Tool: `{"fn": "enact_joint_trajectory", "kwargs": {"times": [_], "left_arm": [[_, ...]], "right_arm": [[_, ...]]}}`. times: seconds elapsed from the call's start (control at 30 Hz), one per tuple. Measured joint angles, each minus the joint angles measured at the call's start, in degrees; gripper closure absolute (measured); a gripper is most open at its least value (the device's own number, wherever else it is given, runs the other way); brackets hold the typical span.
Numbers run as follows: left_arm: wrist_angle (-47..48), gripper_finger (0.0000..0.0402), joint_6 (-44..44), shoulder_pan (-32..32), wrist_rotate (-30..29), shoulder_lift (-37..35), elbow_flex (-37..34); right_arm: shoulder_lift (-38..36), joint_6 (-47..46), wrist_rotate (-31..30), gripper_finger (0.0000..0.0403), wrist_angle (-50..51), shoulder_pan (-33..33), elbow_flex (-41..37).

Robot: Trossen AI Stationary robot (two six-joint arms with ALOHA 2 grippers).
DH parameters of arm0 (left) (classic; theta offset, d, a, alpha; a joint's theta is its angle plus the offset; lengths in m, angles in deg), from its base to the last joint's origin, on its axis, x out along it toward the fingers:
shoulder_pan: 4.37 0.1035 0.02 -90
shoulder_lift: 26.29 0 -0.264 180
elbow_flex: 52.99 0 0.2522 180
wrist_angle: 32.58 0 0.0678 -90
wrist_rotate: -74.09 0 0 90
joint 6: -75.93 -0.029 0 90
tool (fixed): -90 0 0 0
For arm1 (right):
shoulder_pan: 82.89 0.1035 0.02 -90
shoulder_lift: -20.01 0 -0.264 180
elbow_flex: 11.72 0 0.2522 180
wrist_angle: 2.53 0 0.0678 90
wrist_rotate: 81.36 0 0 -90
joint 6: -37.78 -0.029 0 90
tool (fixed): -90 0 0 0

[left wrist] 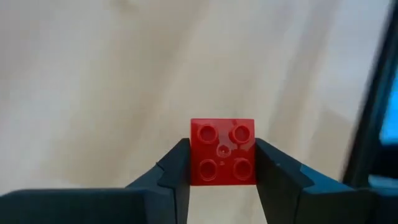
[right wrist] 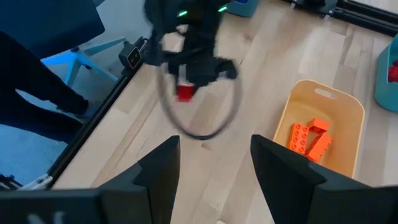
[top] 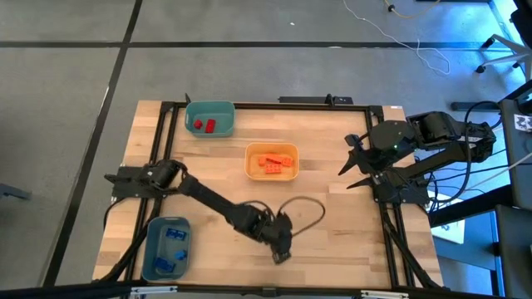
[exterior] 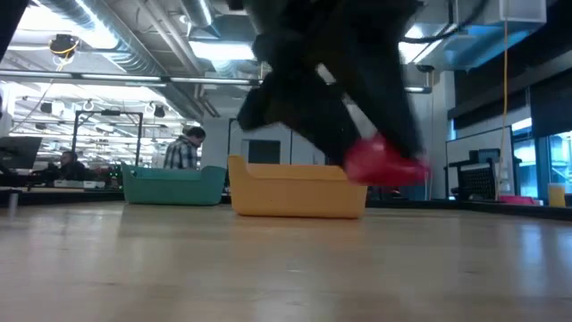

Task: Sort & place blocks by color
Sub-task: Put the red 4 stud game piece into the green bin

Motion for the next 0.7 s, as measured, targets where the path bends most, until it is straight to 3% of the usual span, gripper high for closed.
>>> {"fn": "enact_joint_trajectory", "kwargs": {"times": [0.3, 0.57, 0.7], "left_arm": [[10.6, 0.0273, 1.0, 3.5, -8.6, -8.7, 0.1], [26.0, 0.0273, 2.4, 7.3, -24.5, -18.9, 0.2], [33.4, 0.0273, 2.4, 10.9, -29.6, -23.4, 0.2]], "right_arm": [[-0.4, 1.6, -0.1, 0.0205, -0.3, 0.0, 0.0], [-0.5, 2.2, -0.3, 0.0205, -0.8, 0.0, 0.0], [-0.5, 1.1, -3.8, 0.0205, -1.2, 0.0, 0.0]]}}
